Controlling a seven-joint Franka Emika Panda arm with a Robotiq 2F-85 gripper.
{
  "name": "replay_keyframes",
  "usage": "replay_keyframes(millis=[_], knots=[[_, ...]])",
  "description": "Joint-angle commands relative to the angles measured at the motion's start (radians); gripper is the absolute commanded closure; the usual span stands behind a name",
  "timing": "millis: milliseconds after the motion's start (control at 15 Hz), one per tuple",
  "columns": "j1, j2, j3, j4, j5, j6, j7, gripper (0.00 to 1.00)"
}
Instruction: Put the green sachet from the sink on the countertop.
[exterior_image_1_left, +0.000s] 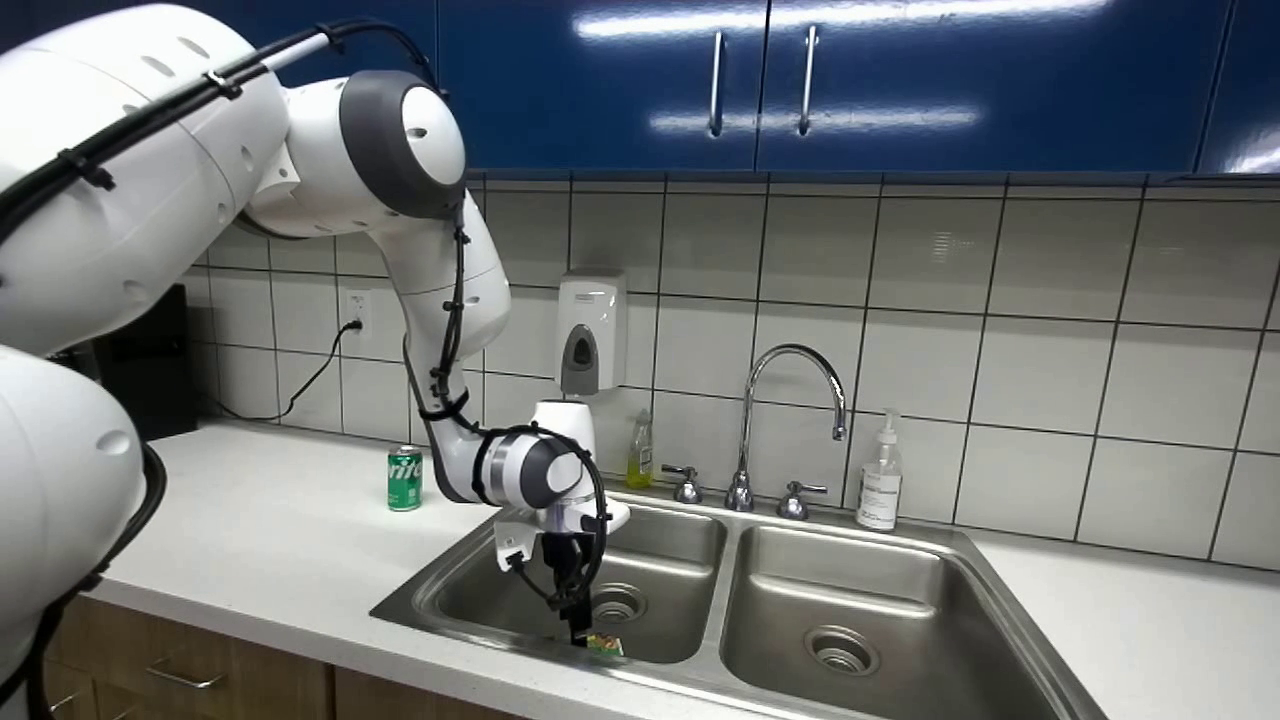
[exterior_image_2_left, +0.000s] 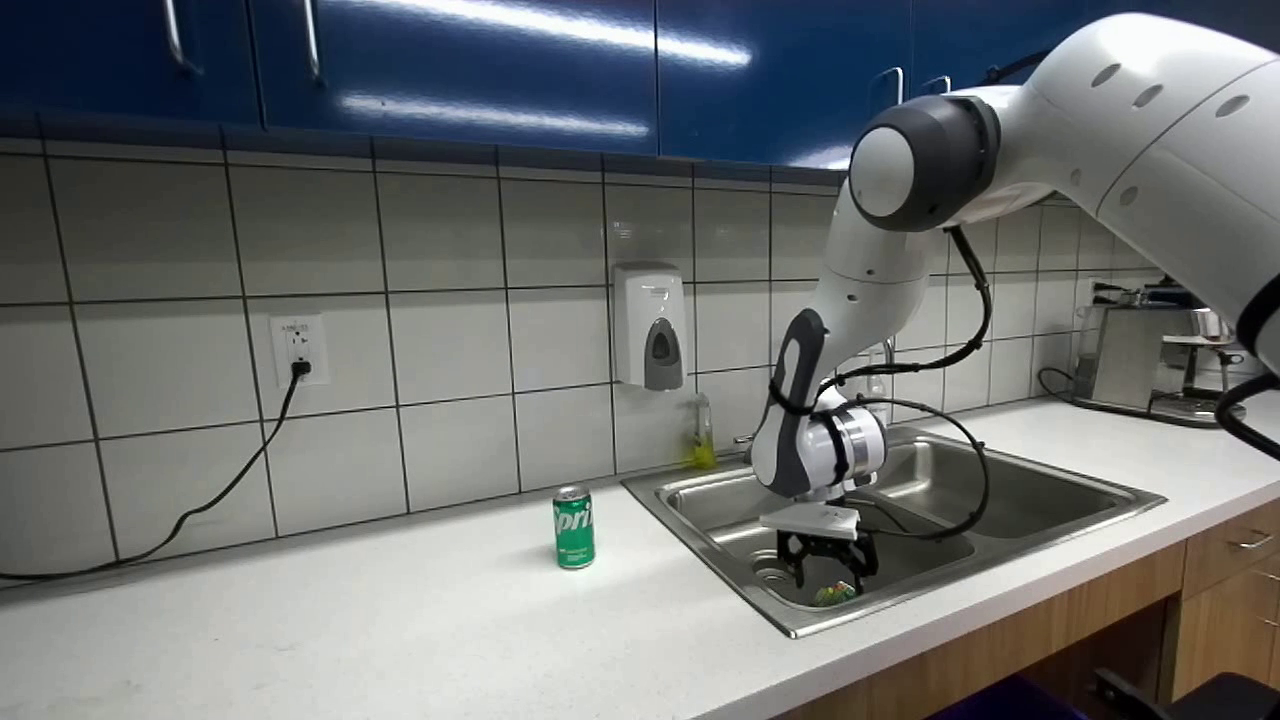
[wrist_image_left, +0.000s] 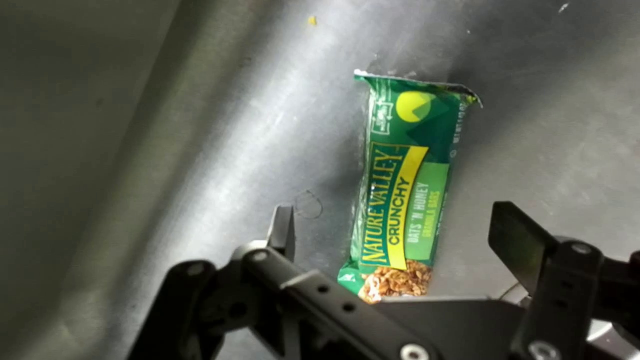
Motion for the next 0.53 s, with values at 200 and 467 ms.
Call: replay_keyframes(millis=[200,467], knots=[[0.006,0.041,-0.004,0.04,0.009,-0.009,0.035,0.0],[0.005,0.055,-0.006,0.049,0.009,-0.01,0.037,0.0]])
